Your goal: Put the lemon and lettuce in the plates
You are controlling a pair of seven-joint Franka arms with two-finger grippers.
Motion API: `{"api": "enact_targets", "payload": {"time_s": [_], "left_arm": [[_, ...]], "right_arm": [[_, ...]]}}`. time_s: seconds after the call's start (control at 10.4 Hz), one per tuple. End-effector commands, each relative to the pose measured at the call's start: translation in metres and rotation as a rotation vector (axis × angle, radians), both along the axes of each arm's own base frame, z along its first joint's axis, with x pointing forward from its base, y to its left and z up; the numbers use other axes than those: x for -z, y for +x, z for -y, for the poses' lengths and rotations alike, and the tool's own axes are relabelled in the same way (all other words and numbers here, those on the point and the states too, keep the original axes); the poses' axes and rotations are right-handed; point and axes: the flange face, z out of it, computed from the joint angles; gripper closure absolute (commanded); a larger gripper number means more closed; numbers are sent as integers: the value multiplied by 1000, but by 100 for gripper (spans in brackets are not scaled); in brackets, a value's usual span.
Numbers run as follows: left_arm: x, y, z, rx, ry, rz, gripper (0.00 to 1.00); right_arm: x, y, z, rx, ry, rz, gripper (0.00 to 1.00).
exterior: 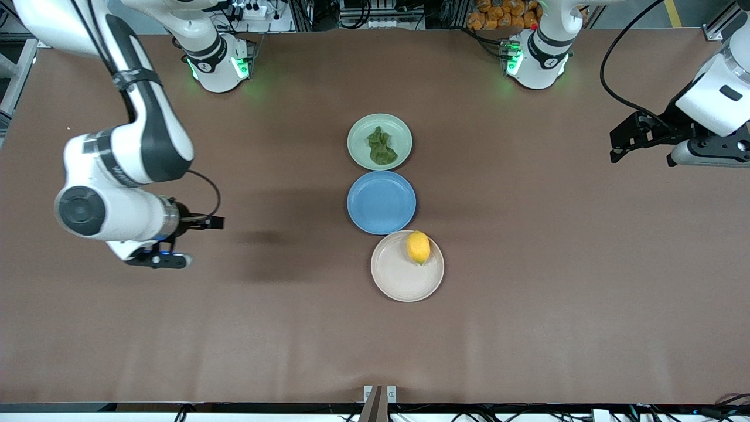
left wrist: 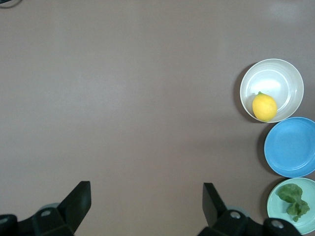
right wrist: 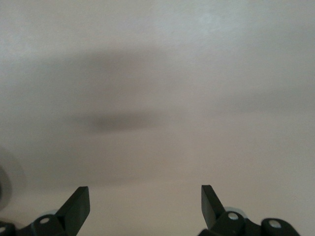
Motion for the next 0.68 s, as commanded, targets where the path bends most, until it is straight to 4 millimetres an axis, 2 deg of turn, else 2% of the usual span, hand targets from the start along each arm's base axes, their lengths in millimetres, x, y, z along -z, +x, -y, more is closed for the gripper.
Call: {"api": "enact_targets", "payload": {"time_s": [0.0,0.29,0.58], "left_arm": [[-6,-3,-12,1,-20,-5,0],[-4,-1,-26,-26,-47,-12,0],[-8,-3,-25,-26,-46,-5,0]], "right_arm": [[-35,7,27,-9,-15,18,0],[-75,5,46,1,-16,84,0],[-120,-3,61,24,-27,157,0]]}}
